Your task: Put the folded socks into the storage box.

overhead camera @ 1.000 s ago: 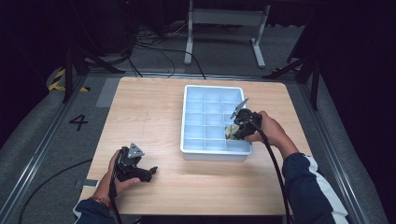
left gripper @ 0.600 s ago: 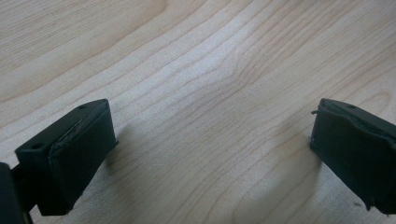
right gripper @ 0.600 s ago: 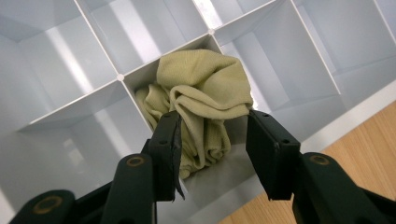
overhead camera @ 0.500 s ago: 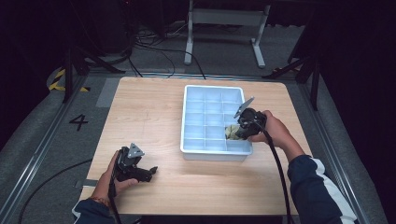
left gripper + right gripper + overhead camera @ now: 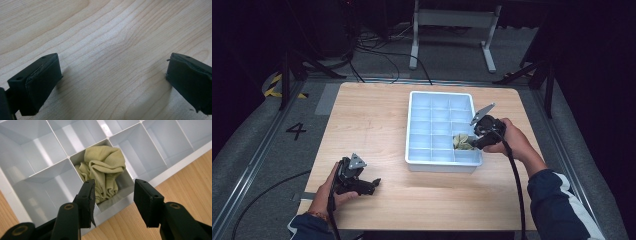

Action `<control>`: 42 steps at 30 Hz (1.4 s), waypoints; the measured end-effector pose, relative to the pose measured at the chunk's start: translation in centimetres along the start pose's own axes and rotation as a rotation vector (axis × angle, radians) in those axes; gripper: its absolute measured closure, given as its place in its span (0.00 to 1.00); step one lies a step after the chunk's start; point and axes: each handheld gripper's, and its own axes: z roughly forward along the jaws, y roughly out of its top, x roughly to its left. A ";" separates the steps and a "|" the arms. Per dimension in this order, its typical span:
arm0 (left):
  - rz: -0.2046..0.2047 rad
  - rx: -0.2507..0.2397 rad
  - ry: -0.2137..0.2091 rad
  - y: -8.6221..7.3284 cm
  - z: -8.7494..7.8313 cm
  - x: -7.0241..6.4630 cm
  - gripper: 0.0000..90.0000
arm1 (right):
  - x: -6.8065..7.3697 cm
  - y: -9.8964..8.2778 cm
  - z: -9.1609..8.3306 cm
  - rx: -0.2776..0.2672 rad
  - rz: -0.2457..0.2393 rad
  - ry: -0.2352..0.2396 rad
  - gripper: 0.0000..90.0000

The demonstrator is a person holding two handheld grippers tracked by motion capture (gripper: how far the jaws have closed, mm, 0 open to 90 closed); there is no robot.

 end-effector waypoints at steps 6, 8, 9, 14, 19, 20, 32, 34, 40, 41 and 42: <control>-0.003 0.002 0.001 0.0 0.0 0.0 0.00 | -0.1 -0.5 -0.8 -0.024 0.012 -0.029 0.53; -0.004 0.002 0.001 0.0 0.0 -0.1 0.00 | -0.1 -0.7 -0.9 -0.029 0.016 -0.040 0.52; -0.004 0.003 0.003 0.0 0.0 -0.1 0.00 | -0.1 -0.8 -1.0 -0.031 0.017 -0.045 0.52; -0.006 0.004 0.004 0.0 0.0 -0.1 0.00 | 0.2 -1.5 -1.6 -0.052 0.023 -0.061 0.51; -0.006 0.004 0.005 0.1 0.0 -0.1 0.00 | 0.4 -2.5 -2.5 -0.072 0.023 -0.079 0.50; -0.008 0.005 0.004 0.0 0.0 -0.1 0.00 | 0.5 -2.7 -2.7 -0.075 0.028 -0.081 0.50; -0.007 0.004 0.005 0.1 0.0 -0.1 0.00 | 1.4 -5.7 -4.1 -0.109 0.016 -0.106 0.48; -0.009 0.003 0.003 0.0 0.0 -0.1 0.00 | 1.5 -6.3 -4.1 -0.116 0.026 -0.111 0.47; -0.008 0.004 0.004 0.0 0.0 -0.1 0.00 | 1.9 -8.0 -3.7 -0.107 0.029 -0.114 0.45; -0.009 0.004 0.003 0.0 0.0 -0.1 0.00 | 1.9 -8.2 -3.7 -0.109 0.030 -0.117 0.44; -0.009 0.004 0.004 0.0 0.0 -0.1 0.00 | 2.0 -8.4 -3.7 -0.106 0.040 -0.121 0.44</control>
